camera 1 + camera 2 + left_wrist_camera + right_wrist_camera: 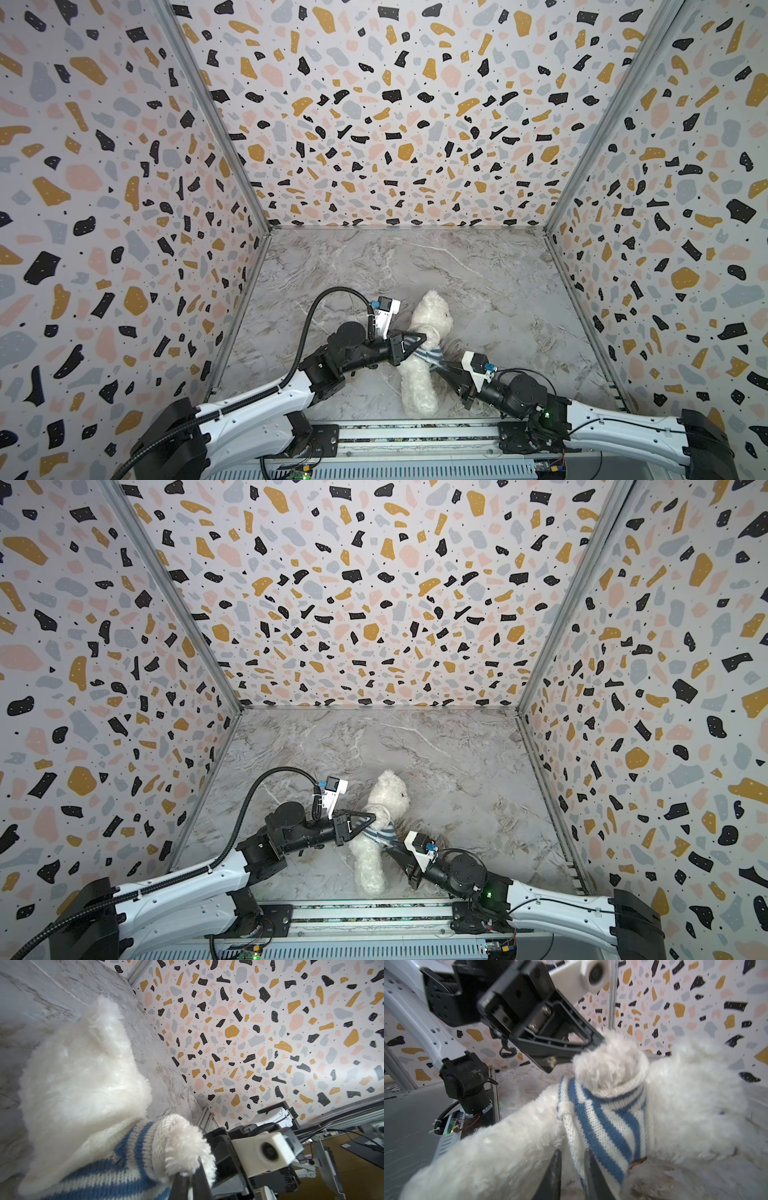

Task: Dress the teddy bear

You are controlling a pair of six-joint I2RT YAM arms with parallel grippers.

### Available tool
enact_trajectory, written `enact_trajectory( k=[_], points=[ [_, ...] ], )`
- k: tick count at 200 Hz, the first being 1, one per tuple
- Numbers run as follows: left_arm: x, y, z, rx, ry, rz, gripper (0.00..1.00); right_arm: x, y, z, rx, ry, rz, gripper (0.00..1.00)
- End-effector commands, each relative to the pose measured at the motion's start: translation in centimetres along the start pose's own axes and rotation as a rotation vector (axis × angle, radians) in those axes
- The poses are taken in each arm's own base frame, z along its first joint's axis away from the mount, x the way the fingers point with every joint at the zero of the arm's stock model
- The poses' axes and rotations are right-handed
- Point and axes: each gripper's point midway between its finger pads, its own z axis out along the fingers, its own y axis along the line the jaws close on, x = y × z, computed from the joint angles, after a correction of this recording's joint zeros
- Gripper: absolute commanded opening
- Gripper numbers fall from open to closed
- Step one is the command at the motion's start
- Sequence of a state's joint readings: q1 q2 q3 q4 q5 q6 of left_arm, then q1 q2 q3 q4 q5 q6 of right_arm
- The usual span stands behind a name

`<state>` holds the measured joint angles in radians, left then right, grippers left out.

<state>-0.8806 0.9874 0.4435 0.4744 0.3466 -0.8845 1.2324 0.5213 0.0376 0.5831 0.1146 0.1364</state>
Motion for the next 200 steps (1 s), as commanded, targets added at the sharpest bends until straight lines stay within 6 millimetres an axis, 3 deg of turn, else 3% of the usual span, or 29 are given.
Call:
enact_trajectory(
  k=[1,38,75,149,200],
  points=[
    [-2.4,0.0,-0.5,-0.077,-0.072,0.11,0.0,-2.7,0.2,-0.3,-0.003,-0.037,-0.029,0.3],
    [-2.7,-0.1,-0.5,-0.088,-0.07,0.121,0.0,-4.7,-0.9,0.5,0.08,0.007,-0.051,0.4],
    [-2.2,0.0,0.0,-0.069,-0.047,0.095,0.0,-5.8,-1.7,2.9,0.146,0.058,-0.127,0.42],
    [-2.2,-0.5,0.3,-0.02,-0.056,0.057,0.0,-3.6,-3.3,5.5,0.248,0.2,-0.272,0.43],
    [-2.0,-0.6,0.3,-0.01,-0.05,0.047,0.0,-3.7,-4.7,6.4,0.331,0.208,-0.3,0.41]
  ],
)
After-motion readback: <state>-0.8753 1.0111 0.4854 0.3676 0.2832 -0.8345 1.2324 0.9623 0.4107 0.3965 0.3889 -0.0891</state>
